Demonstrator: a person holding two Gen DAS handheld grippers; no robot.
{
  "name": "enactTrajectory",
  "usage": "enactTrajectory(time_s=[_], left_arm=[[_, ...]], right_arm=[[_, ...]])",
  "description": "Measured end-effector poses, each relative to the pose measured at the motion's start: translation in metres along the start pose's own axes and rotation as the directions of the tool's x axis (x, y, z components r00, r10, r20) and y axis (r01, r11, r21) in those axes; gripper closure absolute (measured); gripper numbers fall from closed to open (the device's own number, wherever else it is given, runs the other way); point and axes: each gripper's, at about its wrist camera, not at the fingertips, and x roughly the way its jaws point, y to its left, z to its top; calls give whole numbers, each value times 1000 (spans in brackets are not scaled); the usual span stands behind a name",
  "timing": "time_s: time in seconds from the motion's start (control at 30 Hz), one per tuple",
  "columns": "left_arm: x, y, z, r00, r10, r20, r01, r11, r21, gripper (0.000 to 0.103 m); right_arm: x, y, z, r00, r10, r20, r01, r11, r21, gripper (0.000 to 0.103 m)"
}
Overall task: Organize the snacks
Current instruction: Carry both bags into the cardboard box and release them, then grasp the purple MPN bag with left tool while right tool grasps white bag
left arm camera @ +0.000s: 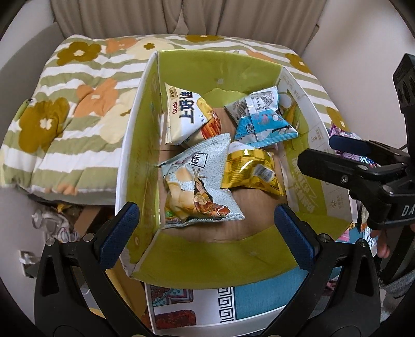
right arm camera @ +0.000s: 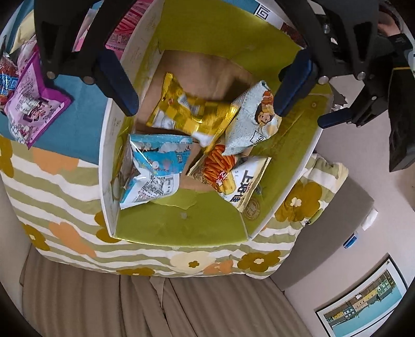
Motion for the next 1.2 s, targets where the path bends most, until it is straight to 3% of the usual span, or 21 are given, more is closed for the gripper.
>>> enactTrajectory(time_s=[0.3,0.67,0.87,1.07,1.2], left_arm=[[-23,-7,7,999,11,53,-11,1000,11,1],[-53,-40,21,992,-46,116,38,997,71,1],[-65,-84,19,985,-70,156,56,994,96,0],[-67,-149,19,980,-94,175,76,991,107,0],[-59,-201,17,979,-112,171,89,986,138,0]], right_arm=[[-26,3,-2,999,-18,43,17,1000,14,0],[-96,-10,-13,978,-142,151,131,988,83,0],[-138,-44,-35,960,-191,206,166,977,134,0],[-185,-96,-66,929,-268,256,228,958,175,0],[-209,-139,-86,921,-296,254,245,945,215,0]])
